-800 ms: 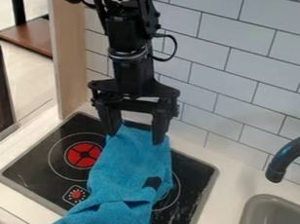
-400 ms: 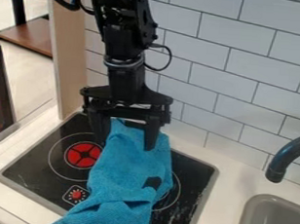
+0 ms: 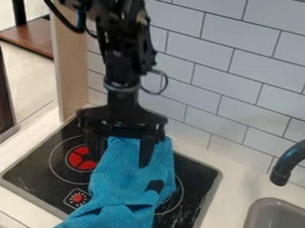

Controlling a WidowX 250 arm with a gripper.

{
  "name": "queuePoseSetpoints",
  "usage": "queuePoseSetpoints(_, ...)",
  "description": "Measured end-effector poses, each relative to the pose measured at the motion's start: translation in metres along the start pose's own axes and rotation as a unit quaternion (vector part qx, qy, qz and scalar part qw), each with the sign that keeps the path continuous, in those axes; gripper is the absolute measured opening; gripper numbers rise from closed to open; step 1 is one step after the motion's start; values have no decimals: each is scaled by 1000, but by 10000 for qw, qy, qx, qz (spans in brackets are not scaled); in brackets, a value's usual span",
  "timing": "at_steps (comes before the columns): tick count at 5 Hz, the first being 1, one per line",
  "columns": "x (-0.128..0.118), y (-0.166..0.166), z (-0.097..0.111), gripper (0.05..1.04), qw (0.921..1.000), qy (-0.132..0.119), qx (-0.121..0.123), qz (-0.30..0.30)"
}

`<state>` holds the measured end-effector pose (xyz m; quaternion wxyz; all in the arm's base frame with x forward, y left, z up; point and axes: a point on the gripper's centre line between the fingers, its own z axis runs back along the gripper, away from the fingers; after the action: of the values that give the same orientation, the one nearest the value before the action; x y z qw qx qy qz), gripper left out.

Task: Move the cloth from right to left

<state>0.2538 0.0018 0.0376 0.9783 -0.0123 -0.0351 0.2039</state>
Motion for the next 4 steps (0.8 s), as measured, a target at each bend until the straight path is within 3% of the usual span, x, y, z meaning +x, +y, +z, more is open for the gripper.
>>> queuePoseSetpoints(1, 2, 4, -22, 999, 9993, 29, 361, 99)
queuePoseSetpoints(2, 6, 2, -38, 999, 9993, 9, 362, 93)
queuePoseSetpoints(3, 11, -1, -46, 999, 9995, -134, 268, 140)
queuePoseSetpoints(4, 9, -4, -54, 999, 9997, -219, -16, 144)
